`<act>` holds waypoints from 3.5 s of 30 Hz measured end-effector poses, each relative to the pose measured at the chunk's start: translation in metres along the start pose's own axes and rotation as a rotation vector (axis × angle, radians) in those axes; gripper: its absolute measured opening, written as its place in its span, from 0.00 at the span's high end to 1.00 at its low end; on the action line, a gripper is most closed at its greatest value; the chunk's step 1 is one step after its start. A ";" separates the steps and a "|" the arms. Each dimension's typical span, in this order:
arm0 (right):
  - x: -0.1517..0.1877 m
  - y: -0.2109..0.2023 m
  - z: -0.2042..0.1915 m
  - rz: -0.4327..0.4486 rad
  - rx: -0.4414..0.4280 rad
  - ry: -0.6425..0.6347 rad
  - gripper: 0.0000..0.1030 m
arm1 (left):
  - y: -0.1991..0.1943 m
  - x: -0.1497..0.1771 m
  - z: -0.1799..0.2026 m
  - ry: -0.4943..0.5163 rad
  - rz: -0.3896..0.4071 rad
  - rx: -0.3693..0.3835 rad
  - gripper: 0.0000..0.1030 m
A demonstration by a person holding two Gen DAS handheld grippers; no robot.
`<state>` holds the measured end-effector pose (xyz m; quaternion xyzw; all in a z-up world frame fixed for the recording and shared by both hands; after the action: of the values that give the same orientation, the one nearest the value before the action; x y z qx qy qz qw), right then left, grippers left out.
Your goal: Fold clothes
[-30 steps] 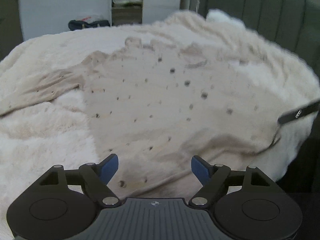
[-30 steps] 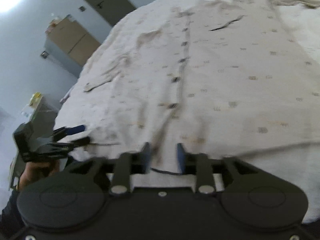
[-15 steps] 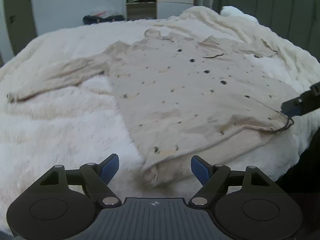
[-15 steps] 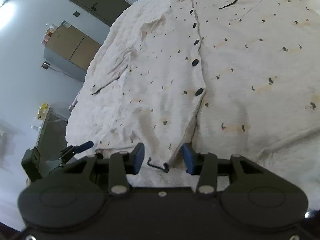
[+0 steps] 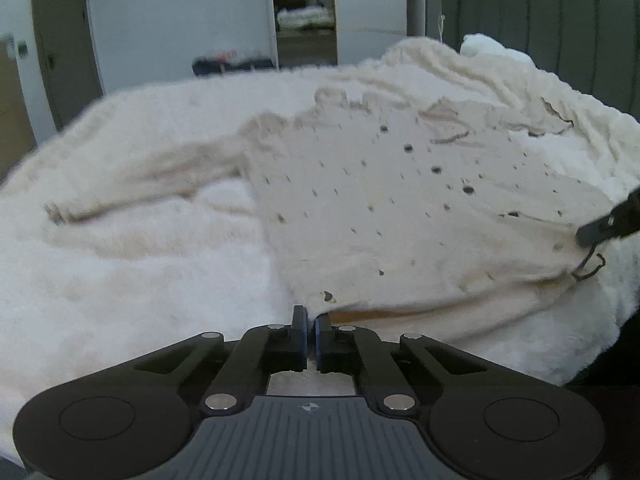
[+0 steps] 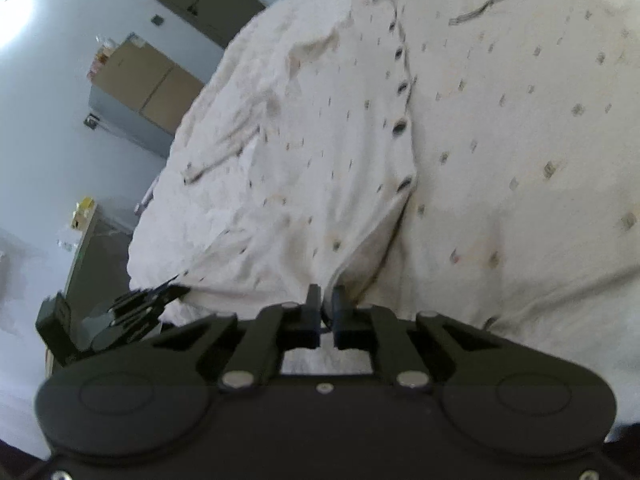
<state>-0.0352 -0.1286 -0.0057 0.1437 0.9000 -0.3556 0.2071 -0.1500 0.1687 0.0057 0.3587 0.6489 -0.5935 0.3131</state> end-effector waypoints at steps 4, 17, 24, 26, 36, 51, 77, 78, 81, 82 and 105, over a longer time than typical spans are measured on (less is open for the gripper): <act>-0.005 -0.016 0.016 0.008 0.041 -0.024 0.97 | -0.008 0.008 0.009 0.080 -0.052 0.001 0.97; 0.003 -0.031 0.019 0.045 0.081 -0.130 0.65 | -0.009 0.004 0.009 0.083 -0.117 0.023 0.40; -0.001 0.013 0.009 0.020 0.160 -0.241 0.66 | 0.061 0.016 -0.018 -0.265 -0.303 0.057 0.81; 0.013 0.025 0.016 -0.078 0.219 -0.271 0.69 | 0.061 0.016 -0.014 -0.217 -0.367 0.047 0.82; -0.010 -0.039 0.000 0.036 0.157 -0.235 0.54 | 0.038 -0.056 -0.135 -0.626 -0.001 0.063 0.24; -0.047 -0.007 -0.004 0.076 0.265 -0.103 0.54 | 0.207 -0.005 -0.340 -1.464 0.070 -0.181 0.98; -0.051 0.023 -0.007 0.062 0.300 -0.070 0.54 | 0.152 0.026 -0.386 -1.442 0.237 -0.189 0.38; -0.050 0.023 -0.007 0.061 0.303 -0.076 0.54 | 0.157 0.026 -0.391 -1.460 0.241 -0.184 0.36; -0.047 0.021 -0.006 0.061 0.323 -0.089 0.54 | 0.173 0.029 -0.414 -1.451 0.186 -0.178 0.36; -0.046 0.020 -0.005 0.060 0.329 -0.084 0.54 | 0.177 0.026 -0.416 -1.419 0.155 -0.185 0.36; -0.054 0.034 0.009 0.047 0.414 -0.099 0.53 | 0.203 -0.030 -0.455 -0.948 0.051 -0.328 0.97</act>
<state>0.0287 -0.1166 -0.0058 0.1865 0.7929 -0.5344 0.2255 0.0456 0.6262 -0.0345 0.0114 0.5110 -0.5737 0.6400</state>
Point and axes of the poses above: each gripper's, at about its wrist camera, not at the fingertips, and y roughly the way its jaws point, z to its right, x to its underside, the point moved 3 cm from there along y, roughly the way its jaws point, and after that the axes turned 6 degrees about z, right-handed, at the moved point
